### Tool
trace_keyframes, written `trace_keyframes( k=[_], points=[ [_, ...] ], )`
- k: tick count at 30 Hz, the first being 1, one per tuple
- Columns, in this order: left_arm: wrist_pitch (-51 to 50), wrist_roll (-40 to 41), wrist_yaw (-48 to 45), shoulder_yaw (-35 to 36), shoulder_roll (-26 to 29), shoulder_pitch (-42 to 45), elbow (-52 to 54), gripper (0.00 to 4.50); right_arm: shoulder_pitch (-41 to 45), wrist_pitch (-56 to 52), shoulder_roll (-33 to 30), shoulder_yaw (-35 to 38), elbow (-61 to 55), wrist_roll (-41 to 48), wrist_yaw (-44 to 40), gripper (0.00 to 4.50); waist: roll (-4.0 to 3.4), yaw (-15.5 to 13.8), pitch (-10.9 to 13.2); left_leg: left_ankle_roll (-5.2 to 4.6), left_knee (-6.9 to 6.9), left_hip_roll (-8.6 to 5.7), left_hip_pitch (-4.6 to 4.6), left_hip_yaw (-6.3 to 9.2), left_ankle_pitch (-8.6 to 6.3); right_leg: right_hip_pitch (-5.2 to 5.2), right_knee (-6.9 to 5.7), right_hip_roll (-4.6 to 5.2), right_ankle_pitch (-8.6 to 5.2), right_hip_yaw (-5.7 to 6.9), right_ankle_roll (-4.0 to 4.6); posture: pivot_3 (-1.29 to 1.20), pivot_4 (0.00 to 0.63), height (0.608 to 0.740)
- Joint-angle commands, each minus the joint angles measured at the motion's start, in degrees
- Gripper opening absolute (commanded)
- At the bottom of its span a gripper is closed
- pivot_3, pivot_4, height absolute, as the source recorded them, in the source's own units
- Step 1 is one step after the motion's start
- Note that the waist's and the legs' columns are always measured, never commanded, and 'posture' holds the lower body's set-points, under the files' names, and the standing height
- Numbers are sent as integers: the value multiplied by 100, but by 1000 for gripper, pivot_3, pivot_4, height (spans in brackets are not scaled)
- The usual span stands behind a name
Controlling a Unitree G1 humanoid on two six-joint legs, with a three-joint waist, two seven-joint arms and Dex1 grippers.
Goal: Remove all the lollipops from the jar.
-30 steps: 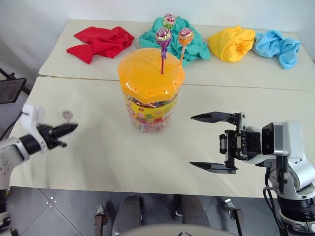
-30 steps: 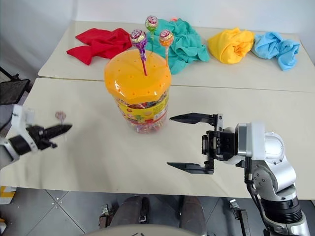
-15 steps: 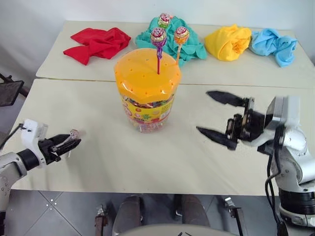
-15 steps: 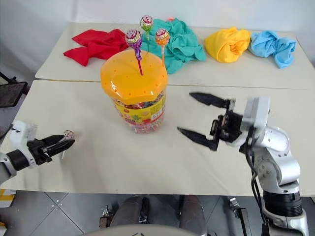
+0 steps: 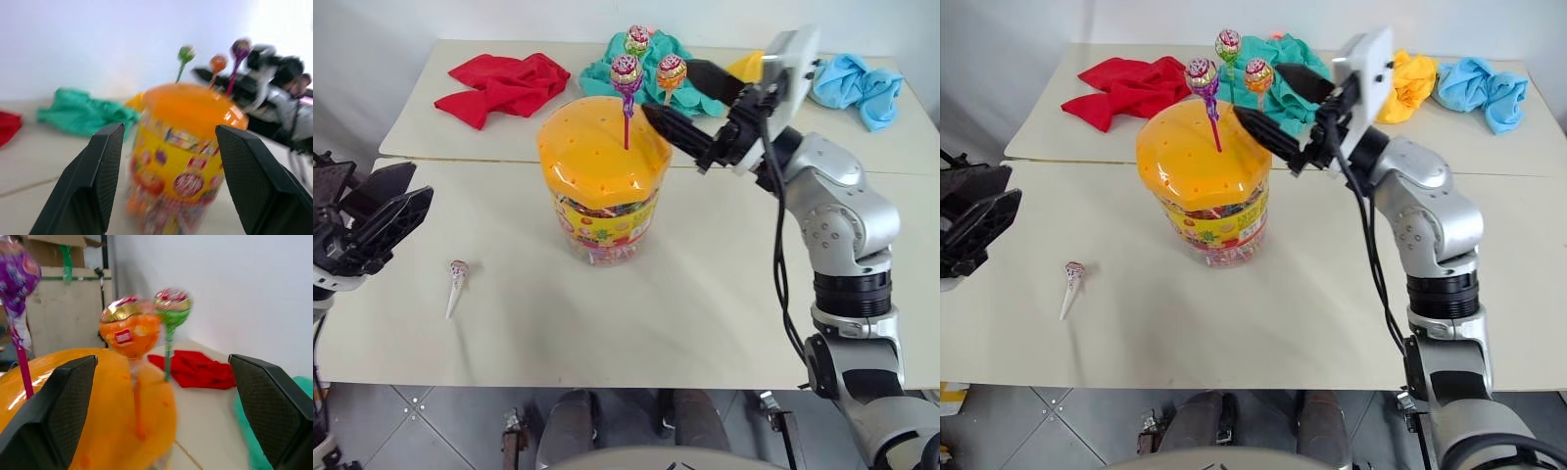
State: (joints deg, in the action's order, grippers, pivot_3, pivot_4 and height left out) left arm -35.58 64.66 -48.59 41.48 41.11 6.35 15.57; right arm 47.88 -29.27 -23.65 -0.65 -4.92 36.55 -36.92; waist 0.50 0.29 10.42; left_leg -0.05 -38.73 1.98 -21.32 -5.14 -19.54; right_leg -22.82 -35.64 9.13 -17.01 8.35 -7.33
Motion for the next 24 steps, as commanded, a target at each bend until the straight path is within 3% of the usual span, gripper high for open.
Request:
trace_keyframes(
  k=[1,6,12,15,18,20,24],
  points=[
    [109,241,134,-44,-154,18,369,3181,156,-198,-23,-4,-177,98,-273,3647,1,15,0,-2,-1,0,0,-2,-1,0,0,0,0,-1,0,0,150,740],
    [177,309,157,-55,-301,-8,387,3181,169,-325,32,81,-241,122,-345,1795,1,27,0,0,-13,9,1,-7,-2,1,0,-11,0,-5,0,0,150,740],
    [59,488,-112,-286,-280,47,240,3181,178,-262,113,377,-204,346,-447,20,1,62,0,6,-14,19,1,-11,-5,0,3,-23,0,-12,0,0,150,740],
    [226,216,-289,-500,-223,258,46,3181,103,230,222,969,-212,830,-916,20,0,37,0,7,-15,20,0,-11,-6,0,6,-26,0,-12,0,0,150,740],
    [327,-59,-634,-812,-118,404,-29,3181,-90,175,-247,1574,-127,1048,-1083,20,1,-19,0,5,-17,20,-1,-13,-8,0,10,-30,0,-15,0,0,150,740],
    [423,-348,-946,-1054,22,397,-23,3181,-352,30,-950,1660,84,661,-1171,20,1,-50,0,-1,-22,19,-2,-14,-17,1,10,-30,0,-22,0,0,150,740],
    [1196,-1267,-1687,-1501,178,342,-72,3181,-1612,-127,-2909,988,328,-641,-1887,20,0,-83,0,-9,-23,18,-5,-25,-33,1,25,-38,0,-39,0,0,150,740]
  ],
)
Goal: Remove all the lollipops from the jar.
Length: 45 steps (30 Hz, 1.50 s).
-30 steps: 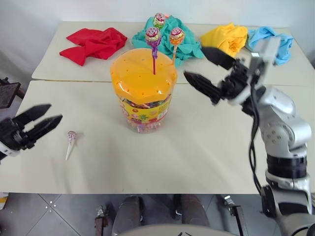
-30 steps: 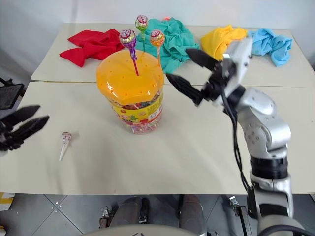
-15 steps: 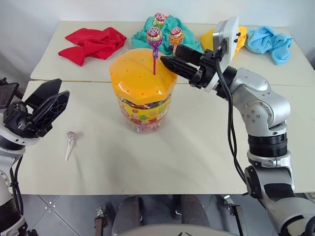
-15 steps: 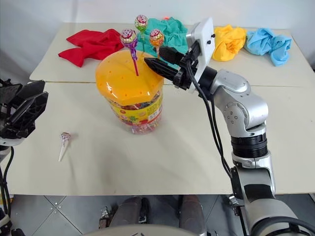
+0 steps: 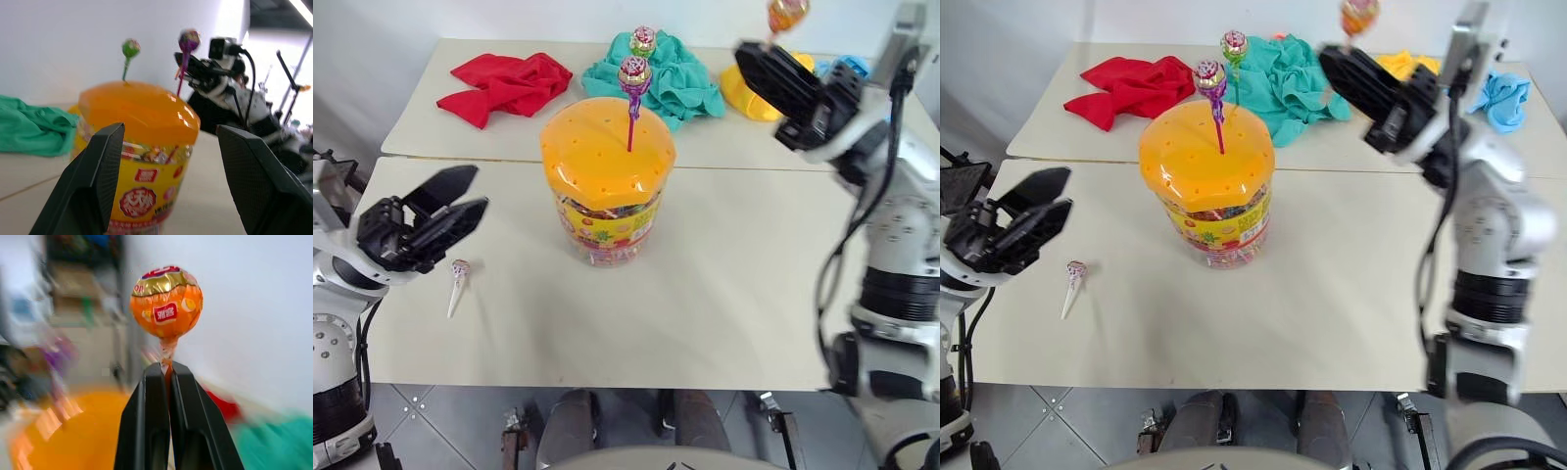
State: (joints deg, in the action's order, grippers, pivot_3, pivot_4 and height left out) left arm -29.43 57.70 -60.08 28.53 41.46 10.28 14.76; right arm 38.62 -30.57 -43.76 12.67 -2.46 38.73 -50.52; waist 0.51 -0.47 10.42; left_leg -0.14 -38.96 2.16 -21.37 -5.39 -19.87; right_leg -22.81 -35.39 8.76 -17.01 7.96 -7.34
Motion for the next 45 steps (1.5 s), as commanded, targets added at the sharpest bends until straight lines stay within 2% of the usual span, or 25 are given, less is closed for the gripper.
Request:
trace_keyframes(
  k=[1,3,5,9,12,14,17,19,21,25,27,29,33,38,43,45],
  points=[
    [645,-649,-631,-252,172,-59,-22,3181,-1025,206,-1215,-491,118,-1153,-675,20,0,-1,0,1,3,6,3,-8,-5,0,12,-9,0,-5,0,0,150,740],
    [934,-1016,-952,-411,316,-128,-126,3181,-1767,782,-1590,-634,271,-1677,-863,20,0,38,0,1,7,22,2,-27,-6,0,32,-21,0,-9,-1,0,150,740],
    [1170,-1285,-1119,-512,385,-164,-233,3181,-2178,1101,-1613,-603,418,-1910,-846,20,-1,92,0,4,6,37,10,-49,-7,-1,34,-32,0,-16,-1,0,150,740],
    [1271,-1326,-1159,-530,327,-124,-321,3181,-2548,1665,-1621,-782,860,-2563,-703,20,-11,177,5,7,-6,48,22,-73,-6,-2,29,-37,0,-37,-1,0,150,740],
    [1311,-1346,-1111,-540,302,-99,-348,3181,-2709,1689,-1475,-704,1086,-2494,-907,20,-11,178,5,8,-9,51,21,-69,-7,-2,27,-37,0,-39,-1,0,150,740],
    [1291,-1317,-1039,-525,280,-111,-338,3181,-2788,1535,-1484,-729,1155,-2347,-1249,488,-11,175,5,10,-9,51,20,-66,-10,-1,27,-37,0,-37,-1,0,150,740],
    [1215,-1069,-686,-350,82,-60,-240,3181,-2710,1845,-1340,-572,1159,-2345,-1177,1282,-10,164,5,9,-10,52,20,-63,-11,-1,27,-37,1,-35,-2,0,150,740],
    [934,-590,-313,-89,-75,-46,-137,3181,-2425,2079,-896,-97,727,-1395,-1568,1953,-9,156,6,9,-12,52,19,-62,-11,-1,27,-37,1,-35,-2,0,150,740],
    [734,-215,-29,157,-186,-36,-138,3181,-2229,1796,-603,192,216,-625,-1751,1953,-16,188,10,9,-15,55,20,-59,-11,-1,24,-38,1,-38,-2,0,150,740],
    [444,317,305,552,-294,-57,-273,3181,-1608,999,-100,166,-866,394,-1287,1953,-19,186,11,11,-15,55,24,-7,-12,-1,6,-37,1,-36,-2,0,150,740],
    [414,366,382,608,-334,-79,-304,3181,-956,646,310,-93,-1288,729,-795,1953,-19,179,11,14,-19,54,23,1,-14,-1,3,-37,1,-33,-2,0,150,740],
    [416,335,385,591,-354,-85,-330,3181,-368,392,683,-377,-1467,785,-392,1953,-20,185,11,14,-22,53,22,-1,-14,-1,1,-36,1,-36,-2,0,150,740],
    [432,228,355,416,-425,-63,-321,3181,391,222,1176,-1075,-1377,378,-144,1953,-19,131,11,17,-22,50,18,-7,-16,-2,-5,-36,1,-28,-2,0,150,740],
    [454,240,389,384,-469,-14,-291,3181,906,-13,1700,-1590,-1182,92,214,1953,-19,71,11,18,-22,49,10,-31,-19,-6,-4,-37,1,-21,-2,0,150,740],
    [466,270,432,424,-496,-92,-215,3181,1203,-136,1961,-1767,-1016,-82,322,1953,-19,78,11,18,-23,49,10,-36,-19,-8,-5,-38,1,-23,-2,0,150,740],
    [480,268,451,421,-518,-119,-180,3181,1289,-161,2069,-1781,-958,-122,348,1565,-19,88,11,18,-22,49,11,-40,-19,-13,-7,-39,1,-25,-2,0,150,740]
  ],
)
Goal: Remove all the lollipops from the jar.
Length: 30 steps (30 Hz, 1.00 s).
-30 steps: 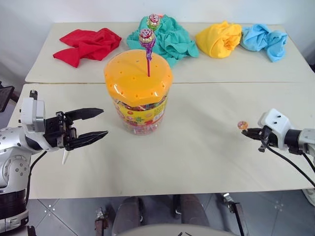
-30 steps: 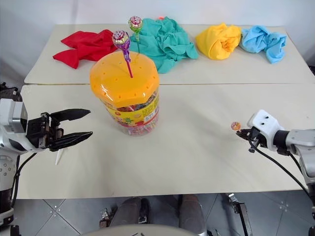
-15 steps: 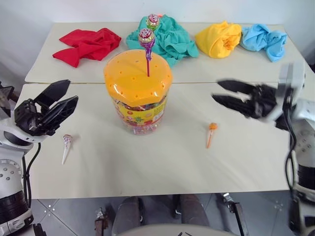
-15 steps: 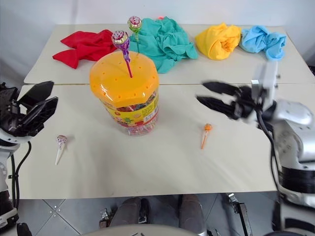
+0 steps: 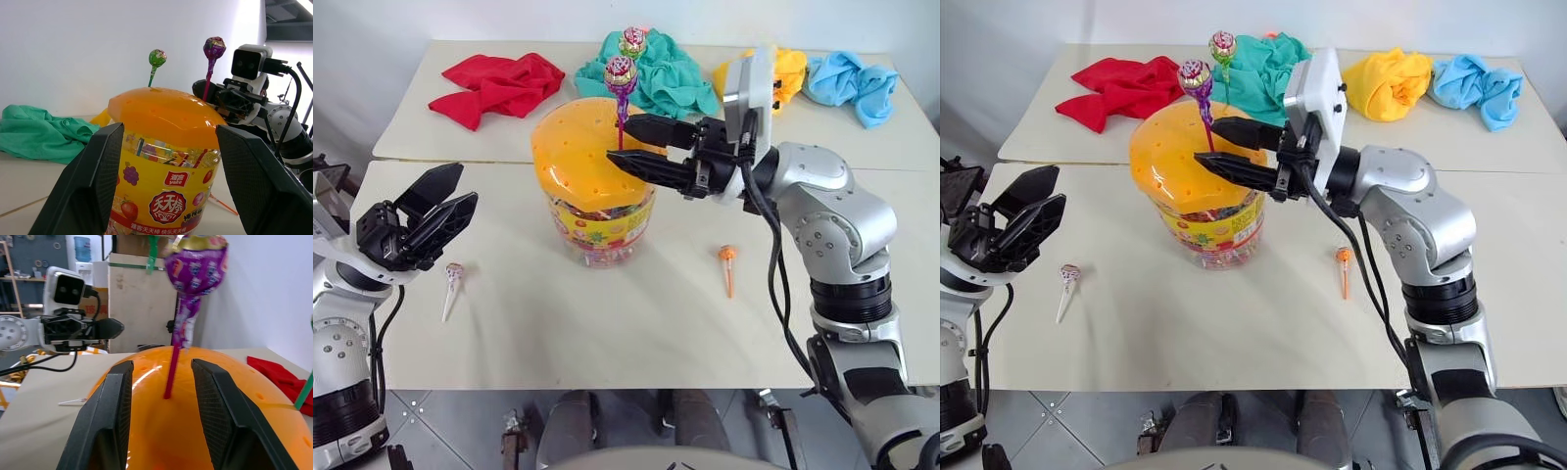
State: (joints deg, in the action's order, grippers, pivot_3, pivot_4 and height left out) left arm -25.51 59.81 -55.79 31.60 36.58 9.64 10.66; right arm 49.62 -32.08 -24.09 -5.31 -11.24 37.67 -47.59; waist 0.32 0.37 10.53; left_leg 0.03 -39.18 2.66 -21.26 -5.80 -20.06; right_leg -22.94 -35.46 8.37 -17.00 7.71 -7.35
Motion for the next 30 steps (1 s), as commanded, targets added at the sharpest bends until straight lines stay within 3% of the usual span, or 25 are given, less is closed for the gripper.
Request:
trace_keyframes(
  k=[1,5,8,11,15,19,21,24,27,30],
  points=[
    [91,58,30,113,-41,-62,247,3181,213,-29,134,18,-62,-25,44,1323,0,7,0,0,0,1,0,-1,0,-4,-5,-1,0,-1,0,0,150,740],
    [99,69,50,111,-67,-74,298,3181,253,-67,193,39,-27,-29,-31,33,0,8,0,0,1,2,-4,-6,0,-11,-7,-1,-1,-5,1,0,150,740],
    [121,72,36,87,-73,-54,331,3181,286,-29,282,123,5,57,-75,33,0,14,0,0,1,2,-3,-9,0,-14,-8,-1,-1,-8,1,0,150,740],
    [145,-6,-280,-57,110,204,202,3181,321,231,560,831,-58,734,-64,33,0,25,0,0,1,2,-4,-14,0,-20,-12,-2,-1,-11,1,0,150,740],
    [49,-89,-616,-286,403,411,381,3181,246,-322,-406,1659,95,1117,-147,33,5,-43,-2,0,-1,-1,-23,-12,0,-38,-16,-2,0,-12,1,0,150,740],
    [183,-473,-987,-566,687,269,616,3181,-368,-385,-2032,1686,585,266,-664,33,7,-36,-3,-12,3,-5,-24,-25,-11,-41,-6,3,0,-14,1,0,150,740],
    [252,-632,-1130,-667,766,182,687,3181,-1021,6,-2954,1482,952,-506,-1022,33,7,-29,-3,-12,7,-2,-24,-32,-11,-44,-1,1,0,-15,1,0,150,740],
    [360,-831,-1259,-770,815,111,723,3181,-2050,832,-3834,1269,1334,-1374,-1564,33,7,-30,-3,-12,9,0,-23,-50,-11,-52,3,1,0,-23,0,0,150,740],
    [524,-1048,-1251,-838,743,72,659,3181,-3055,1429,-3972,1348,1840,-1834,-1561,33,8,-5,-3,-12,8,5,-11,-76,-10,-54,1,0,0,-37,0,0,150,740],
    [602,-1189,-1365,-903,778,-11,618,3181,-3329,2443,-3776,1353,2551,-2312,-1331,33,7,15,-3,-12,6,7,6,-107,-10,-54,-2,0,0,-63,0,0,150,740]
  ],
)
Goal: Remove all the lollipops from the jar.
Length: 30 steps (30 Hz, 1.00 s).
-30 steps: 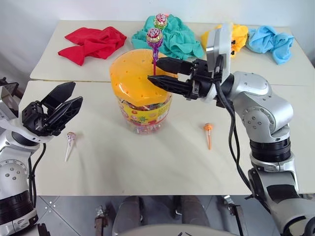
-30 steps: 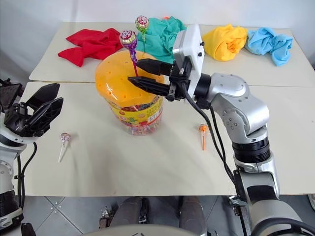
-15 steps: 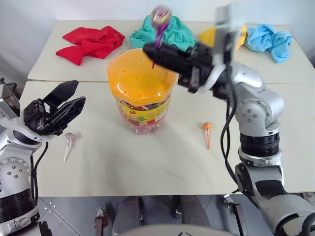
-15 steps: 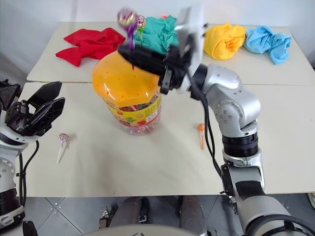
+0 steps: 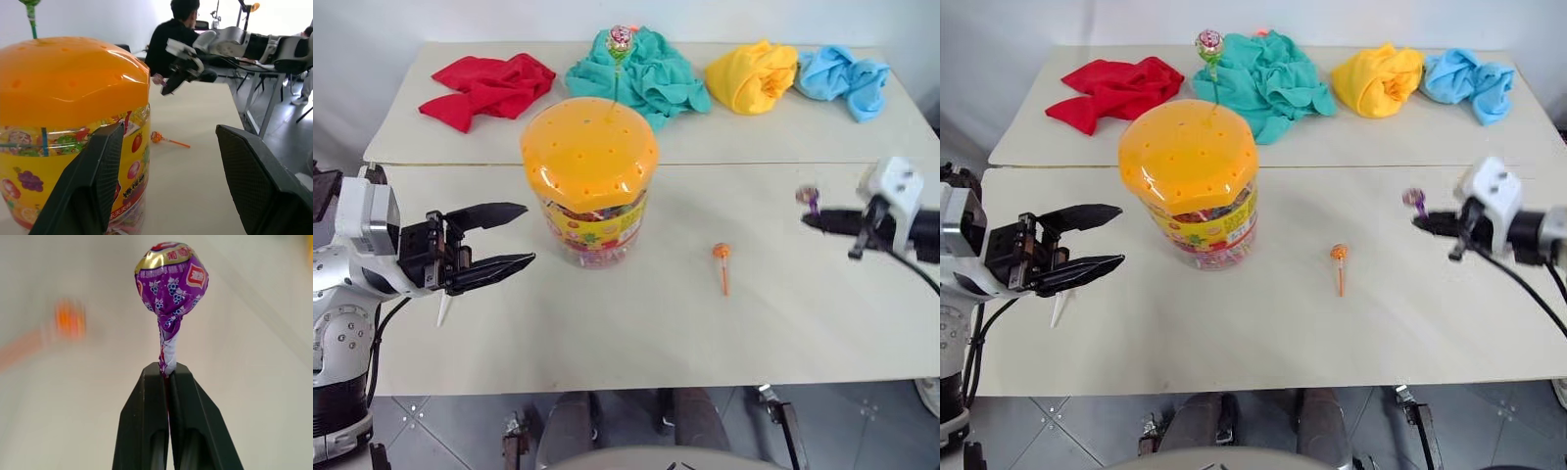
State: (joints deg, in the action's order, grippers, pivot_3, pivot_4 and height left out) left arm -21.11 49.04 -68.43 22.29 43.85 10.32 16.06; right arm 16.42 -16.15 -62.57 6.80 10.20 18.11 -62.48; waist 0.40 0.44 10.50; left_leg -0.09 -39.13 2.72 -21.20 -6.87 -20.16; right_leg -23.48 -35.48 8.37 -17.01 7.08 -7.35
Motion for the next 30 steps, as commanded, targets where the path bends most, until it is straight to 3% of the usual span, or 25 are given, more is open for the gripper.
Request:
trace_keyframes(
  k=[1,6,7,12,15,17,21,30],
  points=[
    [160,-110,-120,36,63,-101,83,3181,-42,1071,136,122,663,-454,168,33,-1,21,0,-1,-2,0,1,-5,0,-2,-1,0,0,-5,0,0,150,740],
    [112,-60,-137,108,100,-109,103,3181,-29,1230,308,89,1223,-461,-153,33,-2,12,0,0,-3,2,3,-2,0,-4,-6,-1,0,-10,0,0,150,740],
    [104,-52,-136,120,105,-116,115,3181,-19,1181,322,99,1236,-418,-233,497,-2,-1,0,0,-3,2,3,-2,0,-4,-5,-1,0,-10,0,0,150,740],
    [-73,303,170,335,-48,-88,163,3181,114,755,488,314,774,161,-690,1958,-2,-20,0,-1,-6,2,2,0,0,-3,-6,-1,0,-12,0,0,150,740],
    [-187,604,553,601,-254,-130,125,3181,404,210,538,447,-230,882,-928,2946,-3,-18,1,0,-6,4,2,4,0,-3,-8,-1,0,-11,0,0,150,740],
    [-256,910,1066,894,-539,-64,-45,3181,1044,-469,805,414,-1042,1655,-783,3639,-4,11,1,0,-6,7,3,3,0,-4,-10,-1,0,-12,0,0,150,740],
    [-372,1218,1880,1175,-867,164,-259,3181,2322,-1325,1693,136,-1533,2187,46,3639,5,-3,-4,1,-11,9,6,34,1,-4,-25,-2,0,-9,1,0,150,740],
    [-425,1195,2044,927,-1014,242,-167,3181,4172,-1842,3503,-639,-618,1567,1457,3639,12,-27,-7,0,-13,-3,-15,33,-2,-8,-25,3,2,15,-3,0,150,740]
  ],
)
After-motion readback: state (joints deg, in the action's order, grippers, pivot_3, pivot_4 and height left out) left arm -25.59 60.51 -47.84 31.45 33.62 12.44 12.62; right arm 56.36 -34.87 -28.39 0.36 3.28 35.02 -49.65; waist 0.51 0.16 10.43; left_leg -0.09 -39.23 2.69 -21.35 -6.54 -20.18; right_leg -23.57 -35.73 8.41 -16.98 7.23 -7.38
